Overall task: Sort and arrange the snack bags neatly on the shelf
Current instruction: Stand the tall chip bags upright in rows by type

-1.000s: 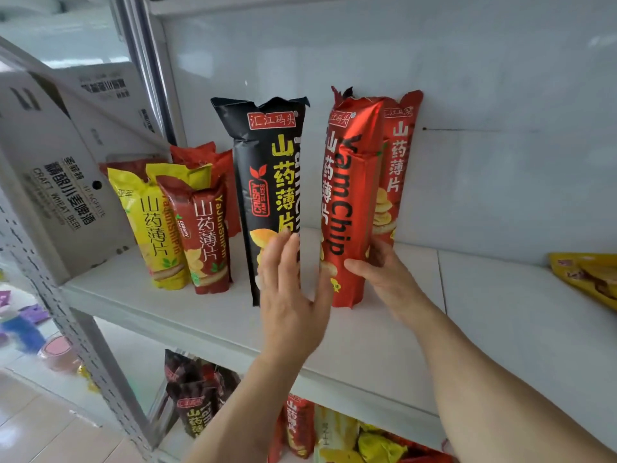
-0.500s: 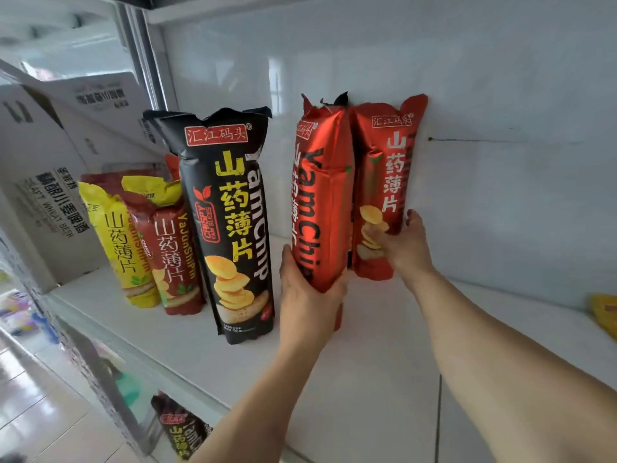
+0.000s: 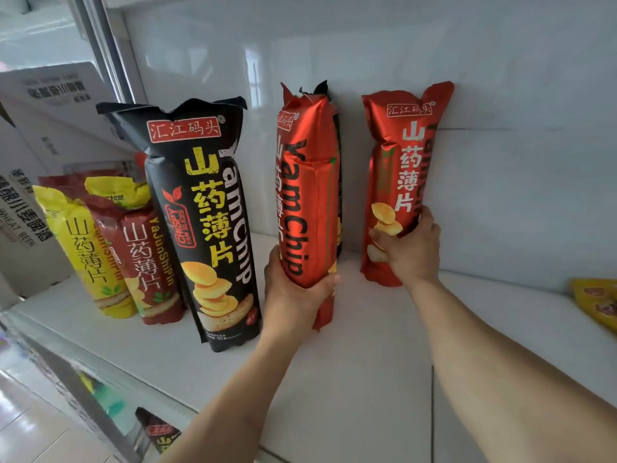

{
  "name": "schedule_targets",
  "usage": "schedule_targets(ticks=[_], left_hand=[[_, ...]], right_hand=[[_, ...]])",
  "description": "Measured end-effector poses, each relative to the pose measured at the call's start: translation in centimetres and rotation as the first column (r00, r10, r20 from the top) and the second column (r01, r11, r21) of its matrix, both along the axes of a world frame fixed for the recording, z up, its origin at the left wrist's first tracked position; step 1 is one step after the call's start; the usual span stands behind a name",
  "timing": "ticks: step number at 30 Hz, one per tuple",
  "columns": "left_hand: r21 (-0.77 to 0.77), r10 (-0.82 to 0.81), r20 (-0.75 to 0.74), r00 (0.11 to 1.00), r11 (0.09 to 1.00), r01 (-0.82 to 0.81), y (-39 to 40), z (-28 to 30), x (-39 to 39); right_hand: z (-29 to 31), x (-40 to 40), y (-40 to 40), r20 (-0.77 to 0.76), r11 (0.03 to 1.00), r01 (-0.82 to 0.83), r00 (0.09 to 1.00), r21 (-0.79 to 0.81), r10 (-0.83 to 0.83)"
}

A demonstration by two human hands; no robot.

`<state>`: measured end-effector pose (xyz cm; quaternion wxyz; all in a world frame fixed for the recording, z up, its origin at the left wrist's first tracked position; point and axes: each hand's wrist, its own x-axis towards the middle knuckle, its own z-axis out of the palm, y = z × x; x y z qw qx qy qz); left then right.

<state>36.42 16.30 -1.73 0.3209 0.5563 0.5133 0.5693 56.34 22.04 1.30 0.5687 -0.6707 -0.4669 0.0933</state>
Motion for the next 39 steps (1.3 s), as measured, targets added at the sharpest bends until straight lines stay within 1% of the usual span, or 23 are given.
schedule_targets(ticks=[2, 5, 7, 9, 11, 14, 16, 19, 22, 26, 28, 30, 32, 33, 34, 36, 39], left_hand=[[-0.001, -0.051, 0.014, 0.999, 0.999, 0.051, -0.1, 0.0, 0.3], [-0.012, -0.154, 0.034, 0.988, 0.988, 0.154, -0.4, -0.2, 0.4], [-0.041, -0.231, 0.042, 0.972, 0.972, 0.233, -0.5, -0.5, 0.0], [-0.084, -0.306, 0.045, 0.951, 0.947, 0.309, -0.6, -0.7, -0.5], [-0.122, -0.356, 0.042, 0.934, 0.926, 0.358, -0.6, -0.8, -1.0], [-0.151, -0.366, -0.021, 0.930, 0.921, 0.359, -0.3, -0.9, -1.1], [-0.159, -0.329, -0.078, 0.941, 0.936, 0.314, 0.0, -1.1, -0.8], [-0.174, -0.285, -0.192, 0.939, 0.952, 0.253, 0.0, -1.0, -0.1], [-0.093, -0.226, -0.234, 0.946, 0.973, 0.210, -0.1, -0.8, 0.3], [-0.081, -0.219, -0.168, 0.961, 0.975, 0.208, -0.3, -1.1, 1.0], [-0.100, -0.265, -0.160, 0.951, 0.963, 0.252, -0.3, -1.1, 1.1], [-0.150, -0.424, -0.068, 0.903, 0.899, 0.411, 0.0, -1.0, 0.6], [-0.209, -0.563, 0.070, 0.824, 0.799, 0.564, 0.3, -0.9, -0.1], [-0.227, -0.591, 0.115, 0.799, 0.767, 0.600, 0.4, -0.7, -0.4], [-0.238, -0.596, 0.138, 0.791, 0.755, 0.611, 0.5, -0.6, -0.5], [-0.263, -0.588, 0.139, 0.796, 0.753, 0.603, 0.8, -0.5, -0.6], [-0.285, -0.593, 0.106, 0.798, 0.751, 0.596, 1.3, -0.4, -0.3]], right_hand=[[0.0, 1.0, -0.8, 0.010, 0.999, 0.032, 0.999, -0.015, -0.032], [-0.1, 1.7, -1.5, -0.004, 1.000, -0.010, 1.000, -0.028, 0.010], [-0.4, 1.7, -2.0, -0.034, 0.995, -0.080, 0.996, -0.053, 0.079], [-1.3, 1.9, -2.3, -0.132, 0.980, -0.197, 0.973, -0.034, 0.191], [-1.9, 2.0, -2.7, -0.204, 0.963, -0.268, 0.945, -0.028, 0.256], [-2.2, 2.3, -3.0, -0.191, 0.960, -0.274, 0.947, -0.057, 0.259], [-2.2, 2.5, -3.1, -0.180, 0.960, -0.275, 0.948, -0.051, 0.262], [-2.1, 3.0, -3.2, -0.213, 0.954, -0.297, 0.935, -0.032, 0.284], [-2.0, 3.4, -3.4, -0.239, 0.942, -0.335, 0.916, -0.018, 0.321], [-2.2, 3.6, -3.5, -0.244, 0.936, -0.350, 0.910, -0.022, 0.335], [-2.2, 3.8, -3.5, -0.250, 0.933, -0.358, 0.906, -0.026, 0.341], [-2.4, 4.3, -3.4, -0.287, 0.918, -0.396, 0.883, -0.033, 0.371], [-2.8, 4.8, -3.3, -0.297, 0.902, -0.428, 0.870, -0.059, 0.393], [-3.1, 5.1, -3.2, -0.294, 0.900, -0.429, 0.873, -0.080, 0.390], [-3.3, 5.4, -3.1, -0.289, 0.901, -0.423, 0.879, -0.100, 0.380], [-3.5, 5.7, -2.9, -0.276, 0.905, -0.407, 0.890, -0.124, 0.362], [-3.6, 5.9, -3.0, -0.265, 0.915, -0.386, 0.900, -0.114, 0.347]])
